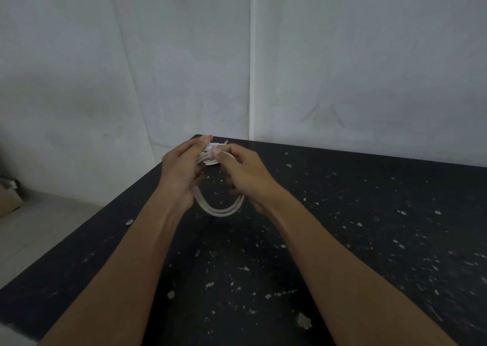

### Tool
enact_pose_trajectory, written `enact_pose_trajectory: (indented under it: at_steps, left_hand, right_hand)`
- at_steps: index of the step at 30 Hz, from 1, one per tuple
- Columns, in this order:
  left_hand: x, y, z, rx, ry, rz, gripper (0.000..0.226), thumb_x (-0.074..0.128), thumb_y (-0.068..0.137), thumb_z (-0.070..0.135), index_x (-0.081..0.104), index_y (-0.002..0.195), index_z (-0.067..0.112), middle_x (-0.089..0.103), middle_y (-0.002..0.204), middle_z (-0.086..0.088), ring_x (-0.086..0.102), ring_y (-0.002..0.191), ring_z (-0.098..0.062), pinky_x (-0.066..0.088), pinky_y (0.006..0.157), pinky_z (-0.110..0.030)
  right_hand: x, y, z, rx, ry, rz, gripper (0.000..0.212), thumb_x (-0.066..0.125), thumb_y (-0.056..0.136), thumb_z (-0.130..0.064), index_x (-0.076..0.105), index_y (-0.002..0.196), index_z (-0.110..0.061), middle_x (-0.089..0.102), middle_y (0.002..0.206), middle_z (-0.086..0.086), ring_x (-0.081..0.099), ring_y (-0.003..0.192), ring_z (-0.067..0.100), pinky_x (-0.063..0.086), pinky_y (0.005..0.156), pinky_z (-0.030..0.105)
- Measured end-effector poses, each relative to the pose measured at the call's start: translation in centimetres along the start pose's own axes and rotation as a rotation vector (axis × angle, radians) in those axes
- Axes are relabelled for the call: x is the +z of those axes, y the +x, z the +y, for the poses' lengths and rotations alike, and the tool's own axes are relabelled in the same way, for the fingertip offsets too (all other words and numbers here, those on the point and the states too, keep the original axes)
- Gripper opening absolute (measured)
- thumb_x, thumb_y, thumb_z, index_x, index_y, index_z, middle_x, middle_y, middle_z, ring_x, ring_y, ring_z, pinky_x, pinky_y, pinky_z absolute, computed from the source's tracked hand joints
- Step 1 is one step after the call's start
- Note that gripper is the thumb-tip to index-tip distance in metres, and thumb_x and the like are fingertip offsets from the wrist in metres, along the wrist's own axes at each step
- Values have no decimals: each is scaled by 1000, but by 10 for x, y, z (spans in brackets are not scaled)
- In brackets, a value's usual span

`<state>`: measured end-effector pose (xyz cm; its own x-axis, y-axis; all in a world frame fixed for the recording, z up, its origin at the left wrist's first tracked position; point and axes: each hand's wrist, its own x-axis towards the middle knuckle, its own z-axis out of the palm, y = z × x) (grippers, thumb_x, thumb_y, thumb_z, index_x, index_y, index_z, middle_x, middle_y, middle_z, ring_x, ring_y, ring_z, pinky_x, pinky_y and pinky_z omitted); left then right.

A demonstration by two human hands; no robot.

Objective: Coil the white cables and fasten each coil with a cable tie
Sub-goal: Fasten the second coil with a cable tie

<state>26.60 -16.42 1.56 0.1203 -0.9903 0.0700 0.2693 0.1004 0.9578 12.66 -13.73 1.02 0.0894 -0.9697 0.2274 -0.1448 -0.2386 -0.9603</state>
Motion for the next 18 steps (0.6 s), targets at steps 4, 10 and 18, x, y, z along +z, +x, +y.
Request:
enact_pose_trajectory:
  at_steps: [4, 10, 18]
  left_hand:
    - [-8, 9, -4, 23, 34, -41, 20, 67, 99, 25, 79, 109, 12, 69, 77, -4, 46, 51, -8, 33, 43, -21]
    - [-39, 15, -9, 104, 806, -457, 117, 100, 57, 40, 35, 155, 36, 59, 139, 10, 64, 117, -9, 55, 98, -33]
    - [-54, 19, -20, -70, 1367, -387, 157, 83, 33, 81, 8, 162, 32, 20, 164, -2, 30, 149, -31, 31, 120, -55]
  right_hand:
    - [1, 6, 17, 12, 179, 66, 26, 55, 109, -24, 79, 101, -23, 58, 72, -4, 45, 58, 6, 38, 54, 28]
    - [11, 8, 39, 85, 211, 156, 31, 50, 111, -21, 80, 104, -27, 78, 94, -2, 69, 92, 14, 58, 78, 30]
    - [7, 10, 48, 15, -424, 166, 32, 46, 112, -24, 71, 128, -9, 68, 111, 0, 62, 111, 14, 42, 82, 19]
